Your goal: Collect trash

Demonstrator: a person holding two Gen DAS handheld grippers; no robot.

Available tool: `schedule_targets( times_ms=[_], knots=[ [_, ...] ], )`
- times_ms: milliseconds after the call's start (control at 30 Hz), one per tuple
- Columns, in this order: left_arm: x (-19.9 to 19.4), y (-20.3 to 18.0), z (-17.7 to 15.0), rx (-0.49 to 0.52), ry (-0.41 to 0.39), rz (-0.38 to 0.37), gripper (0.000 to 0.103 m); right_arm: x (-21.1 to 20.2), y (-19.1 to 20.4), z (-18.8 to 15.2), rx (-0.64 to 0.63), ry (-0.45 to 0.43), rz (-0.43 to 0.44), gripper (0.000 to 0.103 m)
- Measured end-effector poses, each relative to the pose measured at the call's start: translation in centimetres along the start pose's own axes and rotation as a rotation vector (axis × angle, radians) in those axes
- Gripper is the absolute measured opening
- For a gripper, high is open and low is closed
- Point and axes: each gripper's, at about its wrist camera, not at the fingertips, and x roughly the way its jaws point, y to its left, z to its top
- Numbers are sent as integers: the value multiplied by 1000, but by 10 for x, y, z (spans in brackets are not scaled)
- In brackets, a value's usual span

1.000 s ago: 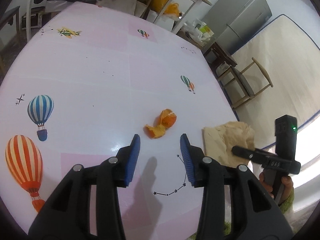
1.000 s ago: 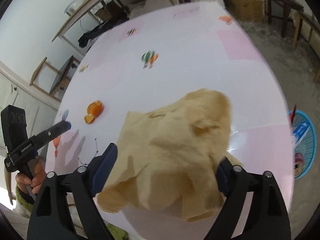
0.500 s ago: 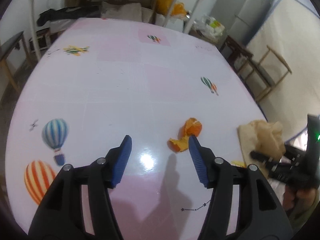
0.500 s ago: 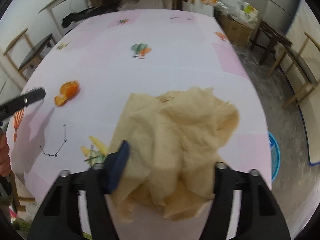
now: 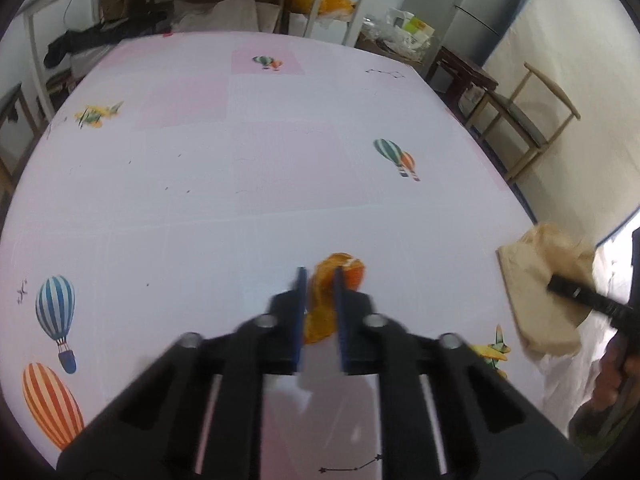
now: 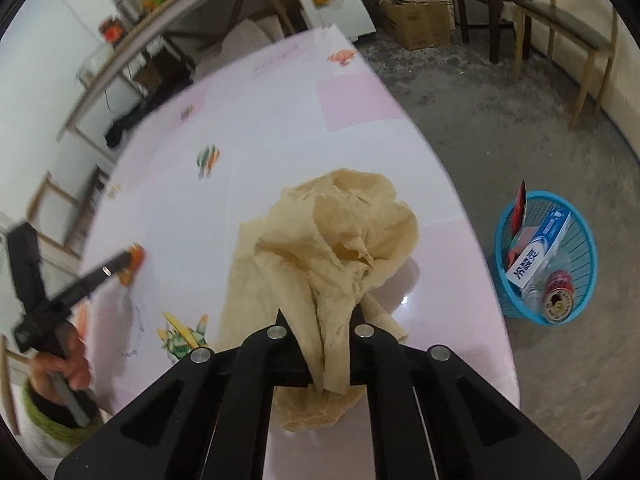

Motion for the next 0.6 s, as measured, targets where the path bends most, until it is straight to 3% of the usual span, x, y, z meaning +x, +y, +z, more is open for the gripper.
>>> schedule_targets(
  times_ms=[167,300,400,467,600],
  knots=[
    [-8,-12,8,-15,-2,-7,0,-43,-40,13,72,-136,-16,4],
    [-24,-38,27,21,-46,-49,0,-96,-89,20,182,-294,-129,4],
    [-34,-81,54,94,-86,-120,0,-139,-138,11,303,-407,-232,4],
    [-36,-113,67,146,-97,-171,0,-154,-166,-1,371,-437,-276,4],
    [-19,-208,84,294,-32,-289,0,-158,-213,-31,486,-424,-327,4]
  ],
)
